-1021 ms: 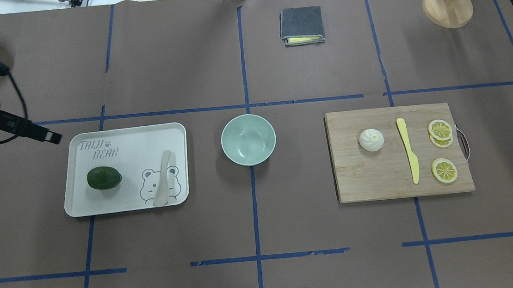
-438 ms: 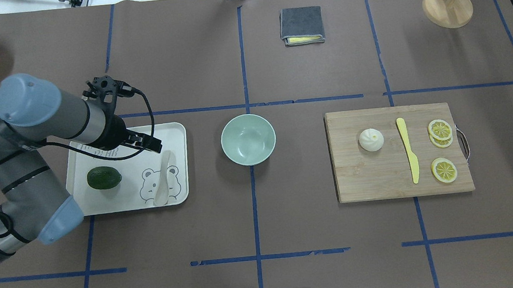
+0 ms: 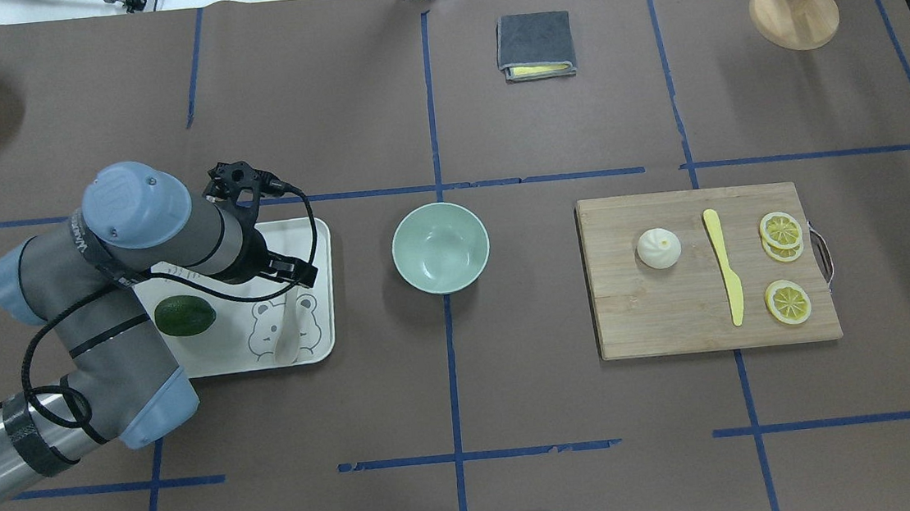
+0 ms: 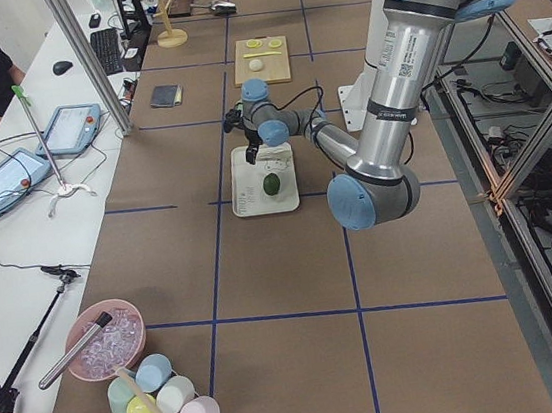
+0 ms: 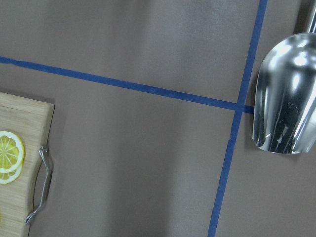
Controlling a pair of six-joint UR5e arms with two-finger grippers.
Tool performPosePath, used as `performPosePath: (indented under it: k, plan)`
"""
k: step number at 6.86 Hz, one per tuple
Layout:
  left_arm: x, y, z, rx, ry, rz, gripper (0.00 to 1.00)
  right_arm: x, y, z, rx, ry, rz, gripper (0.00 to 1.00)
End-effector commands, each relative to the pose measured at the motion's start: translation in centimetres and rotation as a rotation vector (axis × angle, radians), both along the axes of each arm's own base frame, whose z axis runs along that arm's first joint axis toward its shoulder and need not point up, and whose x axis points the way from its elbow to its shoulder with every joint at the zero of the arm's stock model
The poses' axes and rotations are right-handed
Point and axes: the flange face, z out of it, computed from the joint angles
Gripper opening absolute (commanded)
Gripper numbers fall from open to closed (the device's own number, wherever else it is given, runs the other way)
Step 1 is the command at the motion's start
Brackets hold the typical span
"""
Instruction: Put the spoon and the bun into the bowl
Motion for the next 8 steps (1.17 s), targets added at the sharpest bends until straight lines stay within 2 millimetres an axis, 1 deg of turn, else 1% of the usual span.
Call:
performPosePath:
  k: [1, 2, 4, 5, 6, 8]
  plan:
    - [1.17, 0.79, 0.14, -0.003, -0.008, 0.015, 0.91, -0.04, 0.04, 0.36, -0.009, -0.005, -0.001, 1.00]
    - [1.36, 0.97, 0.18, -0.008, -0.010, 0.011, 0.84, -0.04, 0.11, 0.42, -0.010, -0.007, -0.001, 1.00]
    - [2.01, 1.65, 0.42, -0.015, -0.013, 0.024, 0.82, -0.05, 0.12, 0.49, -0.012, -0.008, -0.001, 1.00]
    - [1.94, 1.56, 0.44, -0.015, -0.015, 0.021, 0.77, -0.15, 0.14, 0.28, -0.012, -0.025, -0.003, 1.00]
    - [2.04, 1.63, 0.69, -0.018, -0.018, 0.024, 0.55, -0.19, 0.15, 0.24, -0.013, -0.031, -0.004, 1.00]
    - [1.88, 1.65, 0.76, -0.021, -0.018, 0.024, 0.03, -0.20, 0.14, 0.15, -0.011, -0.032, -0.004, 1.00]
